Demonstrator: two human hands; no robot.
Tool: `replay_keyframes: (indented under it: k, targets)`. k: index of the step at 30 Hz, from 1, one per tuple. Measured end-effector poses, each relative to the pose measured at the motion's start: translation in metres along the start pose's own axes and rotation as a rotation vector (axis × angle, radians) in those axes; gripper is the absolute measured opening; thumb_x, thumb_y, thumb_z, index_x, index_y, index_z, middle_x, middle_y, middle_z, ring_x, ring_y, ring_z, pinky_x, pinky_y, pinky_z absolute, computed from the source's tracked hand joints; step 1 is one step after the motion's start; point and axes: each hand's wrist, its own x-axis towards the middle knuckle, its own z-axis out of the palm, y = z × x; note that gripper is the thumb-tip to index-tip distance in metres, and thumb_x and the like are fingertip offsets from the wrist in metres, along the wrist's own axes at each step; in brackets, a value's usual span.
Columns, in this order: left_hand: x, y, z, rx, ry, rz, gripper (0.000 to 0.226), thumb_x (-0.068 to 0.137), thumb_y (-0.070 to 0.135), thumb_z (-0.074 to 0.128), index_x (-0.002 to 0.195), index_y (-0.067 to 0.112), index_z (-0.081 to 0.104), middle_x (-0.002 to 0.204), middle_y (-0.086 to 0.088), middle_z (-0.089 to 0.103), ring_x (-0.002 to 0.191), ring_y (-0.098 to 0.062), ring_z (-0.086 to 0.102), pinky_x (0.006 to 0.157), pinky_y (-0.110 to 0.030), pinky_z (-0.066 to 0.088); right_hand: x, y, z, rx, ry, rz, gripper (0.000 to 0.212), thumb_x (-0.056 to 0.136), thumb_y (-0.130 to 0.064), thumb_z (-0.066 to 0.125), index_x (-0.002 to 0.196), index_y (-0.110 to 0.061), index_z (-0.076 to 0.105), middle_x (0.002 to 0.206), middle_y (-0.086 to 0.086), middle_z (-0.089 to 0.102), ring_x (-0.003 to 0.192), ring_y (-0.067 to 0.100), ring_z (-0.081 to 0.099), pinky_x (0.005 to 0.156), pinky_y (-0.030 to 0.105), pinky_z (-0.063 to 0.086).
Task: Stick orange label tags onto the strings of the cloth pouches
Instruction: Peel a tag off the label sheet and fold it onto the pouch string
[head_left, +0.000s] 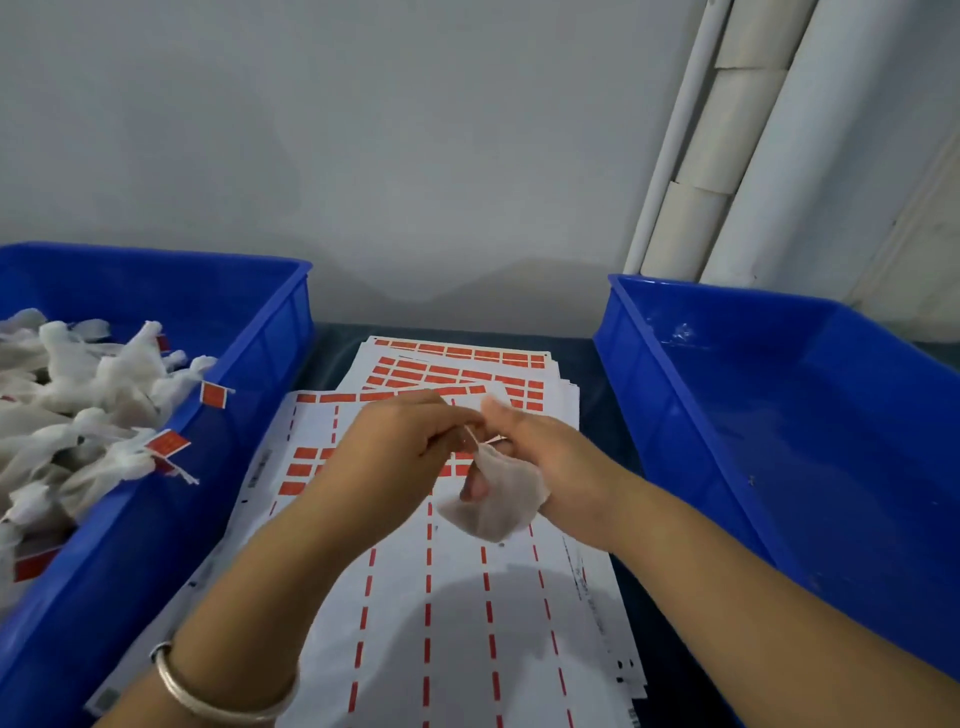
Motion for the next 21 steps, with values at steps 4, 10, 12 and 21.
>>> replay_keyframes:
  k: [4,10,12,21]
  targets:
    - [0.004,-0.019,-0.003,0.003,0.103,-0.019,0.023,0.084,0.022,0.063,0.105,0.028,0.07,0.079,0.024,0.056,0.066,-0.002,0.056,0.059,-0.006,0.04,0.003,0.013,0.005,-0.181,0.135,-0.1,0.026,0.093,-0.04,0.051,0.075,-0.028,0.065,0.059,-0.015,0.063,0.075,0.01,0.063,0.088,0.028,0.044]
    - [0.006,-0.053,0.014,-0.17,0.283,-0.287,0.018,0.081,0.019,0.066,0.097,0.021,0.074,0.081,0.021,0.064,0.058,-0.007,0.061,0.049,-0.014,0.047,-0.003,0.048,-0.001,-0.1,-0.039,0.006,0.03,0.091,-0.044,0.055,0.068,-0.031,0.069,0.063,-0.008,0.064,0.066,0.007,0.063,0.09,0.035,0.05]
    - [0.005,-0.061,0.024,-0.215,0.226,-0.325,0.02,0.08,0.02,0.066,0.099,0.023,0.073,0.086,0.021,0.064,0.062,-0.003,0.061,0.051,-0.008,0.044,0.001,0.057,-0.003,-0.092,-0.065,0.039,0.019,0.077,-0.049,0.067,0.07,-0.031,0.07,0.066,-0.005,0.063,0.072,0.013,0.064,0.093,0.039,0.051]
    - [-0.009,-0.048,0.057,-0.024,-0.245,0.007,0.024,0.086,0.03,0.062,0.105,0.043,0.067,0.089,0.035,0.054,0.072,0.014,0.05,0.064,0.007,0.035,0.031,0.089,-0.015,0.39,0.326,-0.055,0.018,0.068,-0.034,0.075,0.086,-0.03,0.077,0.088,-0.017,0.07,0.088,0.015,0.064,0.078,0.029,0.055]
